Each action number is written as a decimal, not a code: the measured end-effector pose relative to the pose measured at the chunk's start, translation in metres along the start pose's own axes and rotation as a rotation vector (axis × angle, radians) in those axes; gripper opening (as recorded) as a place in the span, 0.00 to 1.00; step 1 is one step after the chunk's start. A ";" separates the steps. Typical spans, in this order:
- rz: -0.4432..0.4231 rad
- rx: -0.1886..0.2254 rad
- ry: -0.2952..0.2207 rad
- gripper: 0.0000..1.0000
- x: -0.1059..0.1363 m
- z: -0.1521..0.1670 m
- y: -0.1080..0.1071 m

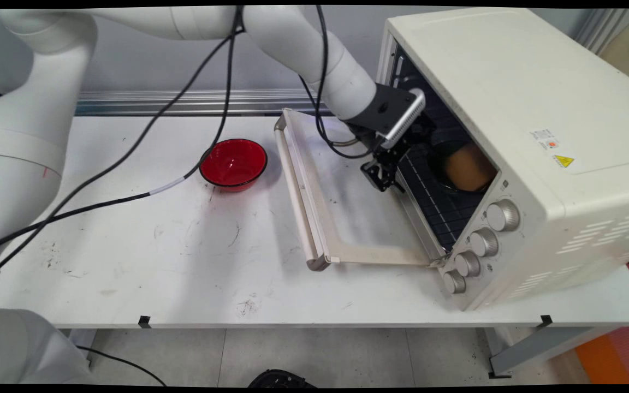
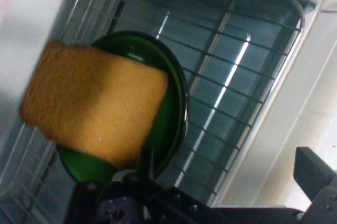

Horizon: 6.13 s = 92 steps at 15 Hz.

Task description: Close the oven

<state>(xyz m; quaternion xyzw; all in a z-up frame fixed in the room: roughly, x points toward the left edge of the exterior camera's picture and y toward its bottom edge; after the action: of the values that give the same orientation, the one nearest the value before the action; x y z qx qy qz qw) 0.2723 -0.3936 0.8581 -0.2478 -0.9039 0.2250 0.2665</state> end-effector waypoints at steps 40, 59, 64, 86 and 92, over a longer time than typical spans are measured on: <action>-0.956 0.014 -0.214 1.00 -0.034 -0.238 0.109; -1.120 -0.008 -0.287 1.00 -0.071 -0.175 0.148; -1.128 -0.019 -0.297 1.00 -0.083 -0.143 0.153; -1.124 0.045 -0.247 0.00 -0.118 -0.079 0.166; -1.133 0.096 -0.191 0.00 -0.119 -0.079 0.172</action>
<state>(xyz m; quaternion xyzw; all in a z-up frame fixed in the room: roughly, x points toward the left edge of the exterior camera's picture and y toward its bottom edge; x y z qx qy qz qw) 0.4631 -0.3058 0.7807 0.3089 -0.9044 0.1092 0.2733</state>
